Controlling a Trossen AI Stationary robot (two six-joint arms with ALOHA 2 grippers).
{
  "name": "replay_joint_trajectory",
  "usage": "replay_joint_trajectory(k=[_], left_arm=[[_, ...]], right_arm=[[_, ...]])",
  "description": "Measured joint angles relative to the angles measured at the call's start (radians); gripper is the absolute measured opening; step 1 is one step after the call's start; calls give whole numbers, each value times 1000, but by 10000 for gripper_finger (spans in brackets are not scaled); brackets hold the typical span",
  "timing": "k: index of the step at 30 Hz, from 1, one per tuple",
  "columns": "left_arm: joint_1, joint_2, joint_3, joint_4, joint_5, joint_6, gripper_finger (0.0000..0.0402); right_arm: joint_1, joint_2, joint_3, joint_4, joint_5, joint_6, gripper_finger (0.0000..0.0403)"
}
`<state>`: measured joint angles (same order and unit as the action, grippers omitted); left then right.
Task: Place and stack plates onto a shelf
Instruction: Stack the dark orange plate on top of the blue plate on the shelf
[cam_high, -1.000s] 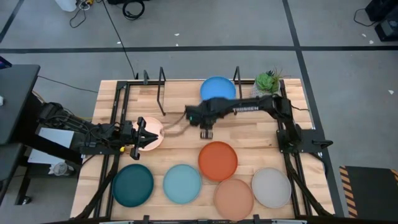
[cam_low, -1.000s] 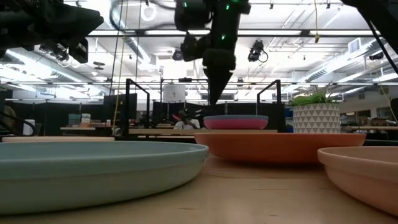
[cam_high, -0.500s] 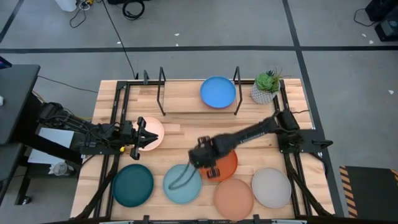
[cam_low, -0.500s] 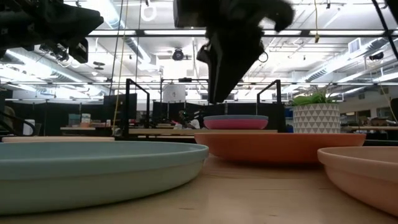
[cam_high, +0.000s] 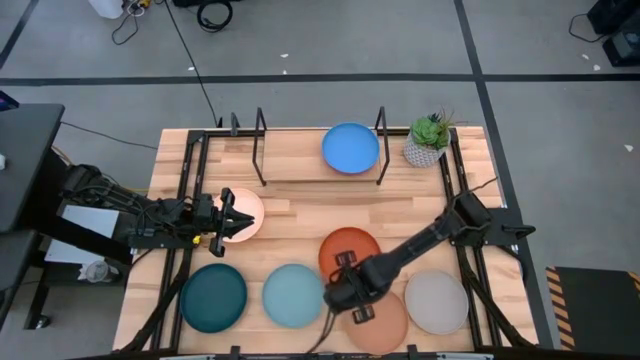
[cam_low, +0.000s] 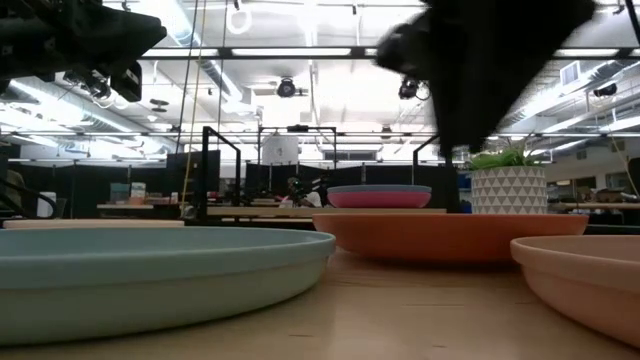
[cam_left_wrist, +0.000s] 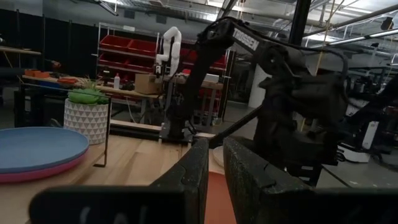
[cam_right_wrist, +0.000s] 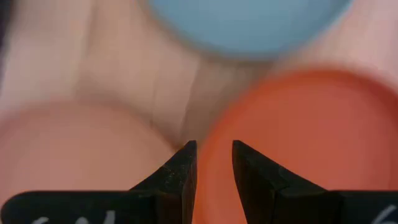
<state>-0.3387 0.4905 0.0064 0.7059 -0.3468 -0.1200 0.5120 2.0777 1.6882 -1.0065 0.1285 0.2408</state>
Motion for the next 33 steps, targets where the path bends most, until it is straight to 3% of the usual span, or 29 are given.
replay_joint_trajectory(k=[8,16,25,33], left_arm=[[0,0,0,0,0,1,55],[0,0,0,0,0,5,55],[0,0,0,1,0,46,55],[0,0,0,1,0,34,55]], right_arm=[[44,0,-3,-263,44,120,107],[72,0,-124,-268,-42,61,107],[77,0,-153,-303,13,9,107],[77,0,-153,-248,38,-151,107]])
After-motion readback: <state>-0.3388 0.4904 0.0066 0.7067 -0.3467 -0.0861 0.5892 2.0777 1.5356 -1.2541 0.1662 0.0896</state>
